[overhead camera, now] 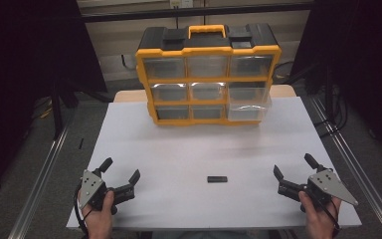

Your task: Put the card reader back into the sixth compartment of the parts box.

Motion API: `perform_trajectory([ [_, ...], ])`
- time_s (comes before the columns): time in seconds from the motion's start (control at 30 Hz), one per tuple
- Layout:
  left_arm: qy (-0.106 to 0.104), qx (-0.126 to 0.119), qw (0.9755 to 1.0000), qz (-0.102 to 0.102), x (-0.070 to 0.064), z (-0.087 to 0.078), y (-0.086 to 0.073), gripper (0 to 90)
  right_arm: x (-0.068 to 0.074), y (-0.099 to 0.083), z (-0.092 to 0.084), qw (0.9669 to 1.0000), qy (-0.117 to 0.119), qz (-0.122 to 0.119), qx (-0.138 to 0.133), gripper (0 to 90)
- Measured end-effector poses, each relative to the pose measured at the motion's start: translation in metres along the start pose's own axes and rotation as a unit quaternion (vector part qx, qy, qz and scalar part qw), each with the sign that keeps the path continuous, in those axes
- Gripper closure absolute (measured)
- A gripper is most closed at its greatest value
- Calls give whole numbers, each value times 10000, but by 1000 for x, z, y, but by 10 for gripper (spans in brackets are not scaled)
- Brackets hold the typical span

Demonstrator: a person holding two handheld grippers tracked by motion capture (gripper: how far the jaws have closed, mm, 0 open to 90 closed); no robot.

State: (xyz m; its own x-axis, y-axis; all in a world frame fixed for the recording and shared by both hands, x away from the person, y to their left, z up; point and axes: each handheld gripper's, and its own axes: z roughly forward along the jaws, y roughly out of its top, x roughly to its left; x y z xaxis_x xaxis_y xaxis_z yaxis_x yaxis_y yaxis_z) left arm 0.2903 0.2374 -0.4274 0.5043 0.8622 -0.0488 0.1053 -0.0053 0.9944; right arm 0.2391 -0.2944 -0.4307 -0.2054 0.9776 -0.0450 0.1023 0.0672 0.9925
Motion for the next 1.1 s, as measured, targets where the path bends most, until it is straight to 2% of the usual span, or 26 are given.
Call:
perform_trajectory([
  [0.17,10,43,10000,17,-1,1,0,4,0,0,1,10000,69,62,36,0],
  [0.37,-54,81,10000,-17,-2,2,-1,10,5,0,6,9988,417,170,204,8],
  [0.43,-62,-11,10000,-18,-2,2,0,10,7,1,8,9982,545,108,247,5],
  [0.53,-59,11,10000,-15,-2,2,0,10,10,1,9,9973,638,56,362,6],
  [0.63,-45,63,10000,-12,-2,2,-1,10,13,1,13,9946,869,122,551,0],
  [0.73,-68,72,9999,17,-1,1,-1,10,19,1,16,9924,1060,138,610,0],
  [0.87,-73,87,9999,35,-1,0,-1,10,31,2,21,9871,1420,15,746,0],
  [0.9,-73,87,9999,35,-1,0,-1,10,31,2,21,9871,1420,15,746,0],
  [0.97,-107,89,9999,34,-1,1,-1,10,35,4,23,9837,1607,6,802,0],
  [1.0,-106,104,9999,49,-2,1,-1,10,38,7,26,9795,1807,2,894,0],
  [1.07,-120,120,9998,49,-1,1,-2,10,38,10,29,9740,2039,55,982,0],
  [1.1,-131,106,9999,38,-1,1,-2,10,38,10,29,9740,2039,55,982,0],
])
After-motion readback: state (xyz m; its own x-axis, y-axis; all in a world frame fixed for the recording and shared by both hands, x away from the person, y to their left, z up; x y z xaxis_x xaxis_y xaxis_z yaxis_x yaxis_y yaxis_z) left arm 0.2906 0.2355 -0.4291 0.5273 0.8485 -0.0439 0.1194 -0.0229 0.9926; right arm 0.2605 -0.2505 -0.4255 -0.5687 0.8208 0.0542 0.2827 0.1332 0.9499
